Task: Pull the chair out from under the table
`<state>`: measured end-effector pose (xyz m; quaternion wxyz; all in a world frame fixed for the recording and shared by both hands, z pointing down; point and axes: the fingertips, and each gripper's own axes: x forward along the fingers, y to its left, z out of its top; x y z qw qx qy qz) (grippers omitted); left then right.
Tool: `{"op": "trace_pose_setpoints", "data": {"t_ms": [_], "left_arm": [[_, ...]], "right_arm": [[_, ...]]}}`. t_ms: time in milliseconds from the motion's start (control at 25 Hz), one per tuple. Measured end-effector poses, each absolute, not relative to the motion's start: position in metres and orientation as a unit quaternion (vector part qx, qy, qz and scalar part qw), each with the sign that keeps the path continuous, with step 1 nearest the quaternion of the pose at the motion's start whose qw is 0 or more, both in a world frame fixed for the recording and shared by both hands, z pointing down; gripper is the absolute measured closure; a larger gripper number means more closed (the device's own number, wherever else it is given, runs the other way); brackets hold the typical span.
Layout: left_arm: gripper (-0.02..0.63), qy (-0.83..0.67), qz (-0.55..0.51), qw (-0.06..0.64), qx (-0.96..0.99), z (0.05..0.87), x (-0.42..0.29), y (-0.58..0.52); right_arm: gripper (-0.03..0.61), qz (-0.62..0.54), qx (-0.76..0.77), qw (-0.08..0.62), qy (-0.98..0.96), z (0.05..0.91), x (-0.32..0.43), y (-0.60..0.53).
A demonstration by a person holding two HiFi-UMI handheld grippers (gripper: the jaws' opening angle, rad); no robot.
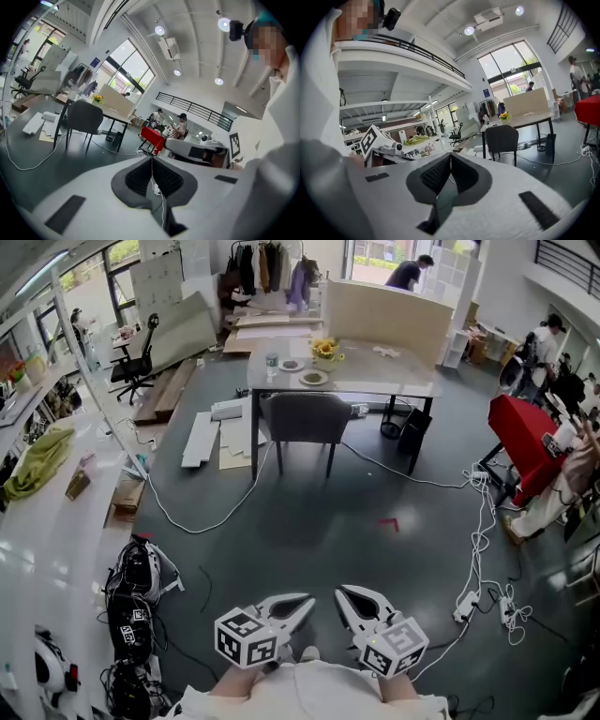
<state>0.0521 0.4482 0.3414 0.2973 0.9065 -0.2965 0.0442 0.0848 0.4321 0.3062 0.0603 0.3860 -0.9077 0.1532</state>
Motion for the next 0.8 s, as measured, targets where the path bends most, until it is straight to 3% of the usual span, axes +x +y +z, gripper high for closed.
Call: {"op": "trace_pose_setpoints", "data": {"t_ms": [800], "left_arm": [[0.6,-0.327,0.029,0.332,0.884,0.38,0.066,0.418]], "right_arm": [[0.575,0.162,0.332,0.063,-0.927,0.335,0.089,0.401]]}}
